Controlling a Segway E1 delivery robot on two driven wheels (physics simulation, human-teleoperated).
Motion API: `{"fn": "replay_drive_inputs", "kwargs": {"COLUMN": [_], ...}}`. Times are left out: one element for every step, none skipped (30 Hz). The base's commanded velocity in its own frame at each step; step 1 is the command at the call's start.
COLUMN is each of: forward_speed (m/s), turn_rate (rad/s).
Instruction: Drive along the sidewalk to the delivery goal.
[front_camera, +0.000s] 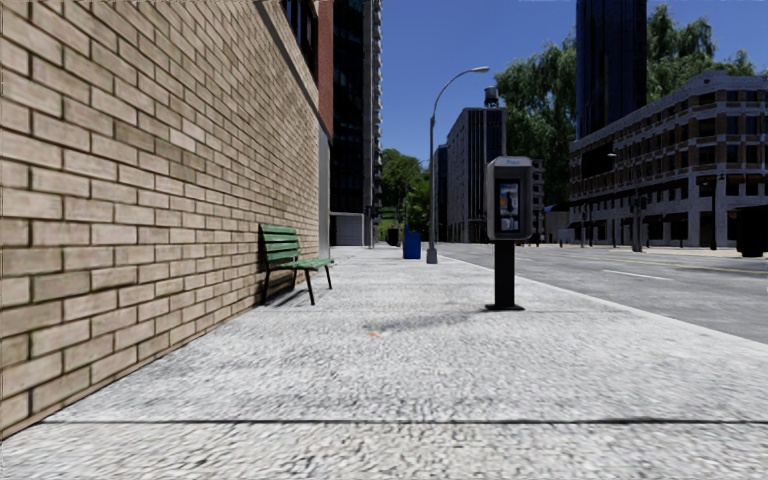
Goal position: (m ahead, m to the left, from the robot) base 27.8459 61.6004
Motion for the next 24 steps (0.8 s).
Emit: {"fn": "replay_drive_inputs", "kwargs": {"forward_speed": [1.94,1.94,1.94,1.94,1.94,1.94,1.94,1.94,1.94,1.94,1.94,1.94,1.94,1.94,1.94,1.94,1.94,1.94,1.94,1.94,1.94,1.94,1.94,1.94], "turn_rate": [0.0,0.0,0.0,0.0,0.0,0.0,0.0,0.0,0.0,0.0,0.0,0.0,-0.13,-0.62,-0.83,-0.9,-0.92,-0.92,-0.49,-0.07,0.0,0.0,0.0,0.0]}}
